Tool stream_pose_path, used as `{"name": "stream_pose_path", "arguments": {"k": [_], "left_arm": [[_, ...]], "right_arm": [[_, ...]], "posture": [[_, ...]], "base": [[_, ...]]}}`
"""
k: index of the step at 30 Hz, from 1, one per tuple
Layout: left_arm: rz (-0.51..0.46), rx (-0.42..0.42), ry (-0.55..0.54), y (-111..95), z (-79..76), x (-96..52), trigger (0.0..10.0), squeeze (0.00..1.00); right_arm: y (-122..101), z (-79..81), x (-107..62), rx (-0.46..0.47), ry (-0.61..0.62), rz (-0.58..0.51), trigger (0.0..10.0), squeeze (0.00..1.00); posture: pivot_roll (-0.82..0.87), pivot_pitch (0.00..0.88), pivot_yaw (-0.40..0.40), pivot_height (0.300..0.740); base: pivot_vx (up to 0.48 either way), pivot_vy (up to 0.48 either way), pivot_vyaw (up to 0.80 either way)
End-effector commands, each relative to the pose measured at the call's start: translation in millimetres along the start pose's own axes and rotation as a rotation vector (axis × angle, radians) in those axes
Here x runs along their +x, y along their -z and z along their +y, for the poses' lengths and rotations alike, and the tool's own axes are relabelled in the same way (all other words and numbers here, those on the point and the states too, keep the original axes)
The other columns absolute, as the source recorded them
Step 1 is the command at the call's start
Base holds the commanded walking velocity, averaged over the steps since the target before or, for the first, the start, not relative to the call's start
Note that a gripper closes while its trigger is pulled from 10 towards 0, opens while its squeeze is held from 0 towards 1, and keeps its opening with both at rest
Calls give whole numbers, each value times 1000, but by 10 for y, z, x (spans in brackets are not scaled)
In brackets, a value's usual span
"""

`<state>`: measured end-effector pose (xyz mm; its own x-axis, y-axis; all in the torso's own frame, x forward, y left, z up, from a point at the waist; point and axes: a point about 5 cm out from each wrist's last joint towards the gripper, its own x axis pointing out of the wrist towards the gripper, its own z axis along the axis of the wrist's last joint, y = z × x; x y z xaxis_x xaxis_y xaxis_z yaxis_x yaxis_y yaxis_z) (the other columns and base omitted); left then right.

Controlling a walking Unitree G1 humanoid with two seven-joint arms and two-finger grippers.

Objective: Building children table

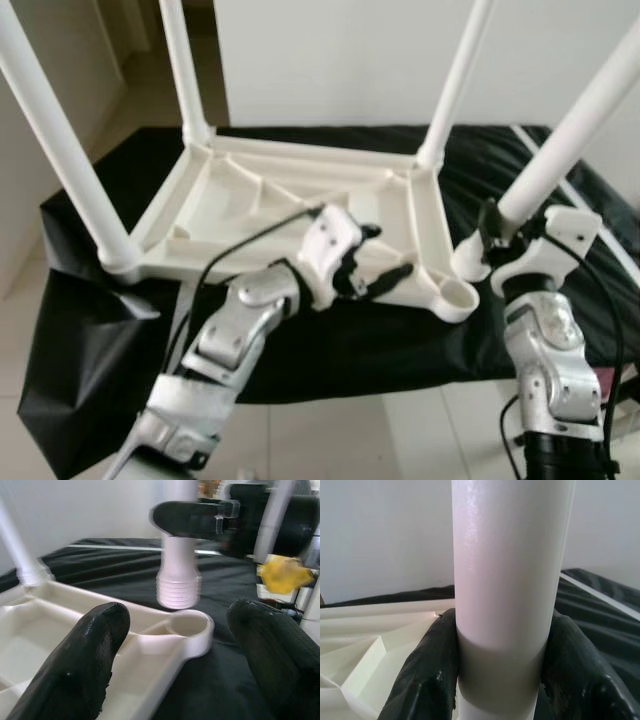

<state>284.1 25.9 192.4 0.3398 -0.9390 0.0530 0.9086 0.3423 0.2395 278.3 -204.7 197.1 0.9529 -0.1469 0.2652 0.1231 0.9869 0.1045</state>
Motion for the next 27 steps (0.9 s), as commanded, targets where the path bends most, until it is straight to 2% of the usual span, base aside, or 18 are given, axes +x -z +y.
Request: {"name": "stream_pose_path", "arguments": {"k": [1,8,11,18,22,27], "left_arm": [[22,26,74,38,-102,4,10000,0],[106,28,151,209,-216,-16,10000,0],[107,-6,180,198,-286,-17,10000,0],[108,-31,189,200,-360,-8,10000,0],[102,-52,185,197,-382,2,10000,0],[114,-34,178,203,-386,1,10000,0]], "right_arm": [[-6,-18,-26,-13,8,-15,10000,0],[89,-15,-48,-33,-3,13,10000,0],[188,4,-103,-37,-23,47,10000,0],[258,68,-132,-46,-64,64,10000,0],[292,118,-101,-58,-105,61,10000,0],[340,156,-48,-104,-159,67,10000,0]], "posture": [[16,0,-43,740],[11,0,-40,740],[13,0,-38,740],[12,0,-36,740],[12,0,-34,740],[18,0,-38,740]], "base": [[0,0,0],[0,0,0],[0,0,0],[0,0,0],[0,0,0],[0,0,0]]}}
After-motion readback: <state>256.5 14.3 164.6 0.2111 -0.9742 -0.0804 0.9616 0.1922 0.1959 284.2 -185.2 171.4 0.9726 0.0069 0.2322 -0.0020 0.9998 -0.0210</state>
